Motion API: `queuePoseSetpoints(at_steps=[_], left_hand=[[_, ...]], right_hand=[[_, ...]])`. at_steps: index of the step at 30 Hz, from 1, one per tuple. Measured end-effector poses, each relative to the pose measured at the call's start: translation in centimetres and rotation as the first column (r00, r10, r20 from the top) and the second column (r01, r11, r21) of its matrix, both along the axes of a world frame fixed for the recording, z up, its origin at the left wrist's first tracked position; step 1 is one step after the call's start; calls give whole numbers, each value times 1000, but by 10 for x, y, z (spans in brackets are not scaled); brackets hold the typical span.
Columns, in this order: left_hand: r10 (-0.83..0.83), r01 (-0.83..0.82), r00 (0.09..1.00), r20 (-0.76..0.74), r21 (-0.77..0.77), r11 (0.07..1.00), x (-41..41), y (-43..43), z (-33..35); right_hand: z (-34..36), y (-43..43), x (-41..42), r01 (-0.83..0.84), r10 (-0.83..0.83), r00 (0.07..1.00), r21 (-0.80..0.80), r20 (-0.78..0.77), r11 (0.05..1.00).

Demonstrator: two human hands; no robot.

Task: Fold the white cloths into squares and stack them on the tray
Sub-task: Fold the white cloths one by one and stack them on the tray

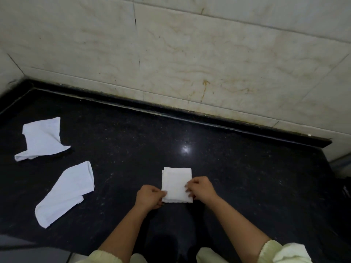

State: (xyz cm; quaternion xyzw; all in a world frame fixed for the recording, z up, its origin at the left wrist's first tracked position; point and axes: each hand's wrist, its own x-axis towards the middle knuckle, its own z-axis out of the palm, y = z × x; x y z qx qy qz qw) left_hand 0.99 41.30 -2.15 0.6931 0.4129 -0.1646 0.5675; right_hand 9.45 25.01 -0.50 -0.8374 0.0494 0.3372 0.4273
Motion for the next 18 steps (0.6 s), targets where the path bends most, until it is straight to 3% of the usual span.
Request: queuePoseSetpoints(at_steps=[4, 12, 18], left_hand=[[-53, 49, 998, 16, 174, 983, -1, 1, 1], [-120, 107, 992, 32, 273, 956, -9, -2, 7], [-73, 48, 992, 104, 226, 973, -9, -4, 14]], right_hand=[[-2, -18, 2, -5, 13, 993, -69, 114, 998], [-13, -26, -21, -357, 404, 887, -222, 223, 907], [-14, -27, -22, -323, 366, 895, -196, 256, 926]])
